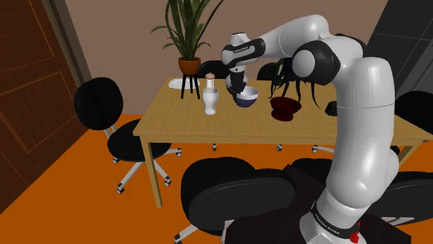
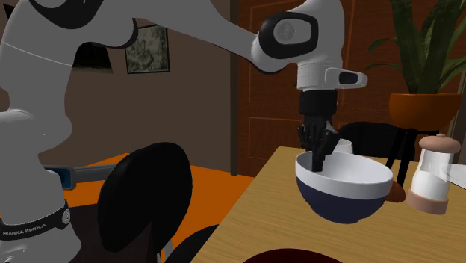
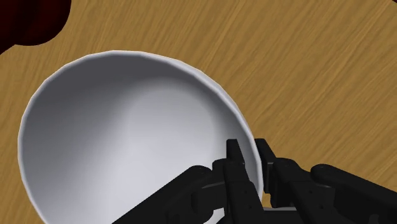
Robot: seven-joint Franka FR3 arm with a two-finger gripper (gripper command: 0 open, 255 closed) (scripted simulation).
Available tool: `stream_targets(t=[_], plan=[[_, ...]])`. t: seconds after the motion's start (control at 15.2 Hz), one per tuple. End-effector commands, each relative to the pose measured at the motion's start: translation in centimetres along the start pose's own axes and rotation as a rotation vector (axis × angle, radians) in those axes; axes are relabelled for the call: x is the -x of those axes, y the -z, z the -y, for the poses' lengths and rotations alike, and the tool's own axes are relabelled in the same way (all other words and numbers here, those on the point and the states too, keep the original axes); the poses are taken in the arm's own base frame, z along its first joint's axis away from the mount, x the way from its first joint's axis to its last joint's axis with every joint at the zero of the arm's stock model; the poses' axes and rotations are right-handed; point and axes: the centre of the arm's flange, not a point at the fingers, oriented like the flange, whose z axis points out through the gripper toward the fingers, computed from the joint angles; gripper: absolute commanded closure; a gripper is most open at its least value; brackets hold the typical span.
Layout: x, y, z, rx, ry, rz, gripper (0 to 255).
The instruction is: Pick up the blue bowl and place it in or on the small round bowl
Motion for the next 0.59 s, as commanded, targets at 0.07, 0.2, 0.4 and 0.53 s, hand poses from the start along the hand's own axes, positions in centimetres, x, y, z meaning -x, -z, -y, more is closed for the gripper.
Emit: stream_targets(t=[0.07,0.2,0.4,0.53], plan=[[0.0,1.6,-0.2,0.0,0.0,0.0,255],[0.0,2.6,-0.3,0.0,0.0,0.0,255],[0.0,4.2,-0.5,0.0,0.0,0.0,255],[0.1,5.3,-0.6,0.0,0.0,0.0,255]])
